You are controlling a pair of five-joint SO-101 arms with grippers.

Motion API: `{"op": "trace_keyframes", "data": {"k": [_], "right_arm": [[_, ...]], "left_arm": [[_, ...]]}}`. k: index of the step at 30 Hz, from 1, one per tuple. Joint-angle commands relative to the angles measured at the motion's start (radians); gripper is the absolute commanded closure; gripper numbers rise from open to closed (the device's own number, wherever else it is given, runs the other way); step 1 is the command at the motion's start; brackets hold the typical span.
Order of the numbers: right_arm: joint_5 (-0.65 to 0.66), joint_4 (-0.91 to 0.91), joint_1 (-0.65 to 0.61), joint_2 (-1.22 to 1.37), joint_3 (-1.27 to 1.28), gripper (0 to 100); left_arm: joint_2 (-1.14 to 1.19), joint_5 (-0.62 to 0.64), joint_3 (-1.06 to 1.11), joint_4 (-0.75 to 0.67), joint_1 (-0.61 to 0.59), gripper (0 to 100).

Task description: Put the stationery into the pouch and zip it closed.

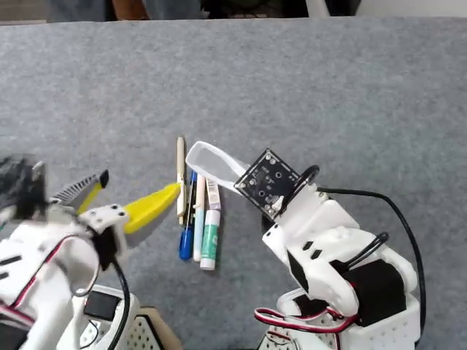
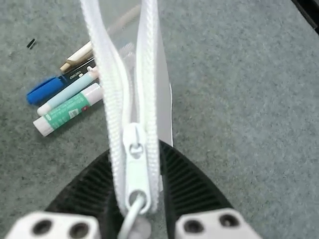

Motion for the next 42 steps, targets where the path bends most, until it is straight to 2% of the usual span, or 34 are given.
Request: {"op": "trace_keyframes", "data": {"k": [1,6,11,16,20,27,33,42], "right_arm": [[0.012,0.006,-0.032,0.004,0.004,98.6],[0.005,0.006,-0.115,0.004,0.004,98.6],[0.003,0.006,-0.132,0.004,0.004,98.6],[0.003,0.0,-0.132,0.004,0.004,98.6],[0.003,-0.002,-0.132,0.004,0.005,98.6],[0.003,0.005,-0.132,0.004,0.005,98.6],[0.003,0.005,-0.132,0.004,0.004,98.6],[-0.005,0.005,-0.132,0.004,0.004,98.6]], "left_arm": [[0.081,-0.009,-0.036,-0.068,0.012,60],[0.238,-0.003,-0.045,-0.11,0.015,60],[0.319,-0.006,-0.056,-0.127,0.021,60],[0.322,-0.012,-0.068,-0.055,0.087,60],[0.322,-0.087,-0.108,-0.002,0.079,60],[0.321,-0.16,-0.104,0.003,0.068,60],[0.322,-0.219,0.016,-0.101,-0.067,60],[0.322,-0.222,0.165,-0.215,-0.068,60]]}}
